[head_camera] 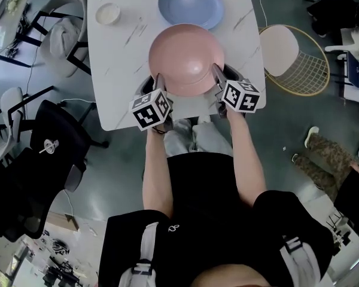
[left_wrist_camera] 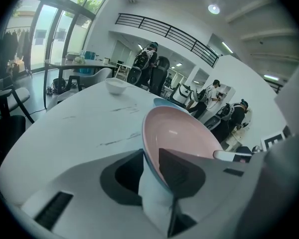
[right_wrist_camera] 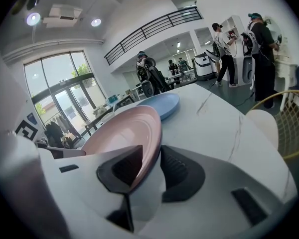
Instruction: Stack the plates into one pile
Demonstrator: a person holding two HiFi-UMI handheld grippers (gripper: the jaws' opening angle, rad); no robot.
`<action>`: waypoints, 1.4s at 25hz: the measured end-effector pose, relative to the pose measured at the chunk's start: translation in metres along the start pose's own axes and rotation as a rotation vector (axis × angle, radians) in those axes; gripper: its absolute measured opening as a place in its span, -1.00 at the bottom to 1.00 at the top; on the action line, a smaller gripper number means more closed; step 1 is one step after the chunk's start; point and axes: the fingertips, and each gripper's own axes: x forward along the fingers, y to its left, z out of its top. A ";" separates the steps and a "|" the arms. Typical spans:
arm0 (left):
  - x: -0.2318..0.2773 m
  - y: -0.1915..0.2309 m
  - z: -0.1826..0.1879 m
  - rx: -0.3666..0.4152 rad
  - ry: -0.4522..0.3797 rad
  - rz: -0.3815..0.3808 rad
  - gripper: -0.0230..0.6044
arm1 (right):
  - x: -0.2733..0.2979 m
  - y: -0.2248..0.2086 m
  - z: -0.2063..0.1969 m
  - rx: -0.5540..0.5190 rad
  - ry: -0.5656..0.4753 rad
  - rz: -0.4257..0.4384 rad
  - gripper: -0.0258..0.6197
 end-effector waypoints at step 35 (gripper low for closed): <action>0.109 -0.058 0.117 0.000 -0.040 0.025 -0.58 | 0.087 -0.060 0.133 0.022 -0.012 0.029 -0.54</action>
